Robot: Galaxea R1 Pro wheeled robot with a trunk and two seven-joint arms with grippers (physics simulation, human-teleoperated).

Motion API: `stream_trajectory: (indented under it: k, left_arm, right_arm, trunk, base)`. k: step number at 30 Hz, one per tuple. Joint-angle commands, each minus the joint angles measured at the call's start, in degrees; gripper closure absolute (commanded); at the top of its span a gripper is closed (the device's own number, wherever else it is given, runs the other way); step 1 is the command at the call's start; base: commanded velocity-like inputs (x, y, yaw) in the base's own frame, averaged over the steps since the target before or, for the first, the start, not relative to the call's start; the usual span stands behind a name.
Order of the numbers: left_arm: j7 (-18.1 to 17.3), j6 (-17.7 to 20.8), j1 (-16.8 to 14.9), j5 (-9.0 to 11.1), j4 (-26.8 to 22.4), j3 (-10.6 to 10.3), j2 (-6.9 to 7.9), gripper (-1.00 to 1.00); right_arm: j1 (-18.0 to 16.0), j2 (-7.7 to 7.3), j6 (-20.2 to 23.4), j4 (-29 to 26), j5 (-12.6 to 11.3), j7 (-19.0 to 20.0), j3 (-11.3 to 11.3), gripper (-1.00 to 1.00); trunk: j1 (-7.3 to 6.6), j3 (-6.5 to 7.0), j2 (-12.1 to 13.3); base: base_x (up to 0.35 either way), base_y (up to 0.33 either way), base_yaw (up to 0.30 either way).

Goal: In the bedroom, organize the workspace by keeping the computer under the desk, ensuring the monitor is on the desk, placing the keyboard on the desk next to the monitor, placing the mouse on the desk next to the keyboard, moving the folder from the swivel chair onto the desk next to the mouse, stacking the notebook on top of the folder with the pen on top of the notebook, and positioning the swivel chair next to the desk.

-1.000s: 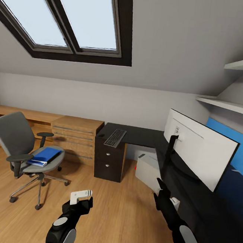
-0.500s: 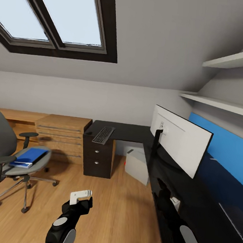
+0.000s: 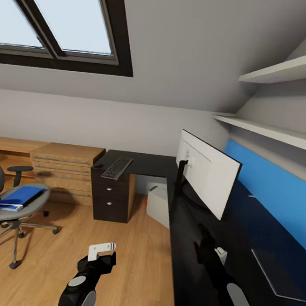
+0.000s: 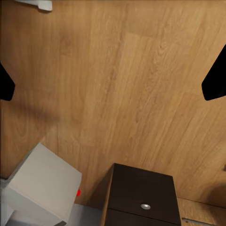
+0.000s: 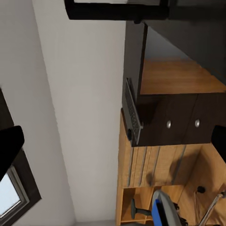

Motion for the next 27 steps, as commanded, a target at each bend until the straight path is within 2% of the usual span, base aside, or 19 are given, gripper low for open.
stream_trajectory:
  k: [1, 17, 22, 25, 27]
  left_arm:
    - [0.55, 0.13, -0.04, 0.60, -0.07, -0.08, 0.00, -1.00]
    - [0.63, 0.04, -0.03, 0.60, -0.16, -0.08, 0.00, -1.00]
    - [0.63, 0.04, -0.03, 0.60, -0.16, -0.08, 0.00, -1.00]
    - [0.63, 0.04, -0.05, 0.60, -0.16, -0.08, 0.00, -1.00]
    - [0.63, 0.04, -0.04, 0.60, -0.16, -0.08, 0.00, -1.00]
  right_arm:
    - [-0.04, -0.04, 0.04, 0.00, -0.50, 0.18, 0.08, -1.00]
    - [-0.02, -0.08, -0.17, -0.03, -0.36, 0.13, -0.09, -1.00]
    - [-0.03, -0.42, -0.20, 0.02, -0.30, -0.16, -0.89, -1.00]
    - [-0.04, -0.85, -0.29, 0.01, -0.19, -1.05, -1.20, -1.00]
    - [-0.04, -1.22, -0.61, -0.05, 0.52, -3.27, -1.38, -1.00]
  trunk:
    - [0.00, -0.07, -0.04]
    - [0.00, -0.07, -0.04]
    - [0.00, -0.07, -0.04]
    - [0.00, -0.07, -0.04]
    - [0.00, -0.07, -0.04]
  base:
    - [0.000, -0.311, 0.000]
    - [0.000, -0.311, 0.000]
    - [0.000, -0.311, 0.000]
    - [0.000, -0.311, 0.000]
    - [0.000, -0.311, 0.000]
